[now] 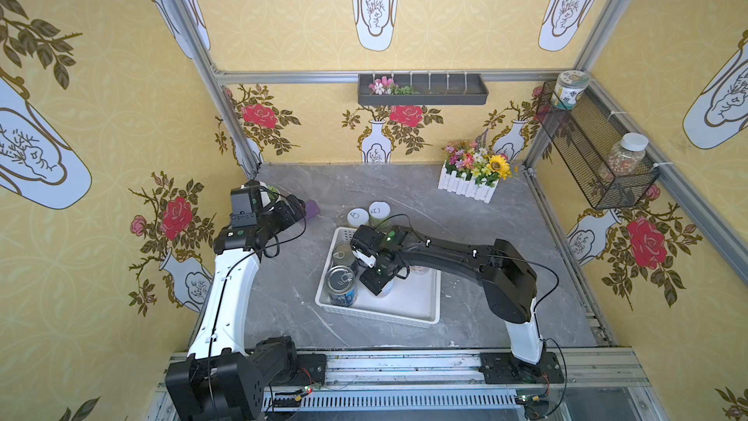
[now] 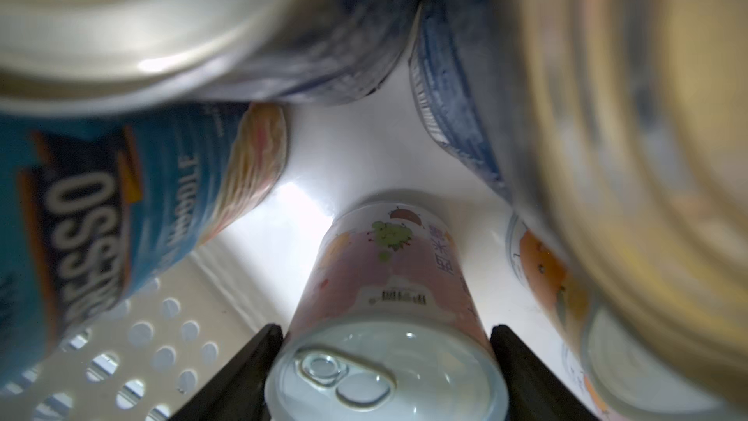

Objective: Put the canned food in the basket
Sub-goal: Place the canned food in the basket, then move the basket to the center of the board.

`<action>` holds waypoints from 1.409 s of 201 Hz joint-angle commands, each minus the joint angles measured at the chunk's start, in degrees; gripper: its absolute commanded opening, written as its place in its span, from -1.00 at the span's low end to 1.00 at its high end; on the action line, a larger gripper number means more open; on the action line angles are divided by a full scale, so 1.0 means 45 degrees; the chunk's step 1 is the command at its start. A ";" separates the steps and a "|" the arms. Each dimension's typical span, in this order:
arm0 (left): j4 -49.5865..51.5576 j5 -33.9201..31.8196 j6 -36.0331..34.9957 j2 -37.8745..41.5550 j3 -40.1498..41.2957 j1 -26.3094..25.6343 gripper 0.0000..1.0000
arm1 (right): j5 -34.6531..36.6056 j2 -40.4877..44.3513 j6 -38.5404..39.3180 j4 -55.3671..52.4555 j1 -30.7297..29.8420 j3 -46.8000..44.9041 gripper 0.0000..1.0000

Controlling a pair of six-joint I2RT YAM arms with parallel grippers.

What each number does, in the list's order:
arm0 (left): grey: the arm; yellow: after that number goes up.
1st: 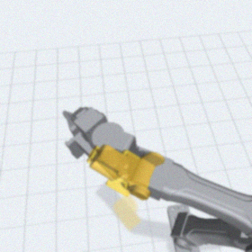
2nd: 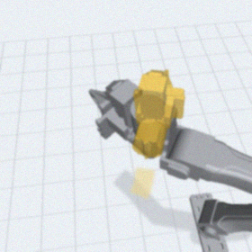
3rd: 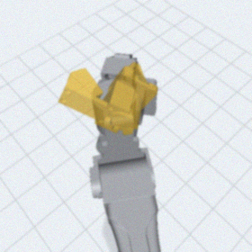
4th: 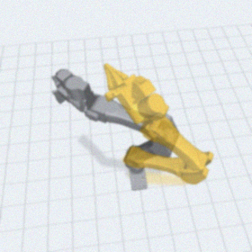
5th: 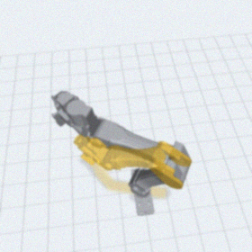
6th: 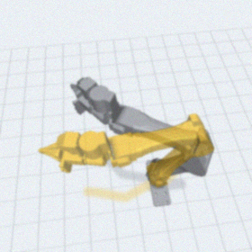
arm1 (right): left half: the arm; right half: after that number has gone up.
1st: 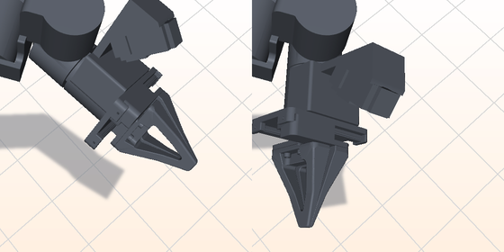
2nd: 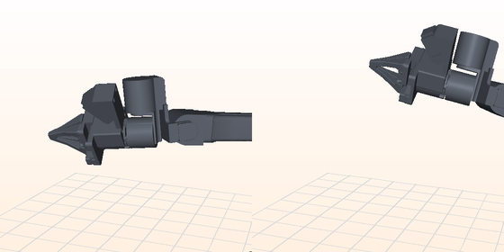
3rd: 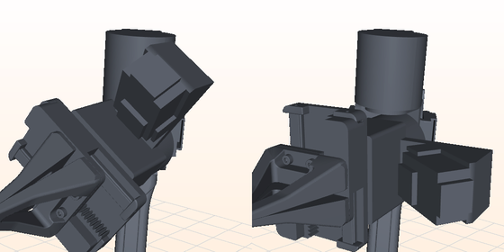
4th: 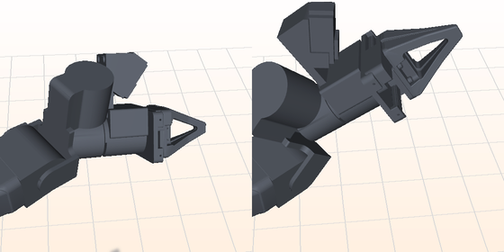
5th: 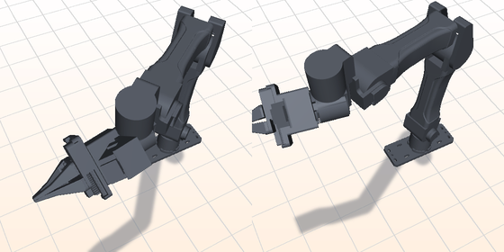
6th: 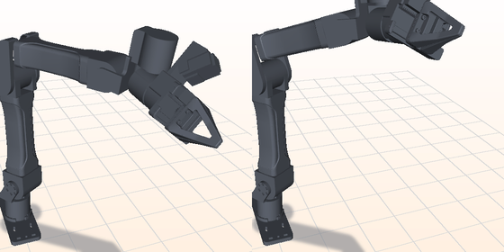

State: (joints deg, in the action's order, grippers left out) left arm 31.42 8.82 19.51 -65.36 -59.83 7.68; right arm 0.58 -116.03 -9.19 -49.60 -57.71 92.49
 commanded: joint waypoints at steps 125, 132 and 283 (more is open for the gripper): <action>-0.0085 0.0159 -0.0114 -0.0006 0.0060 -0.0013 1.00 | 0.0549 0.0462 -0.1169 0.2382 0.0071 -0.0575 0.72; -0.0074 0.0157 -0.0098 -0.0006 0.0074 -0.0008 1.00 | 0.0439 0.0574 -0.1197 0.2545 0.0078 -0.0677 0.72; -0.0495 0.0351 0.3895 0.1006 0.2867 -0.1160 1.00 | 0.0879 0.7286 -0.2269 0.5278 0.2621 -0.5139 0.95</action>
State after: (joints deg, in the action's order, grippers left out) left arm 31.05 11.31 27.92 -62.46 -51.55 4.05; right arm 2.76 -87.33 -16.43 -31.51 -48.45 72.47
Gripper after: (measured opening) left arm 0.999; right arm 0.978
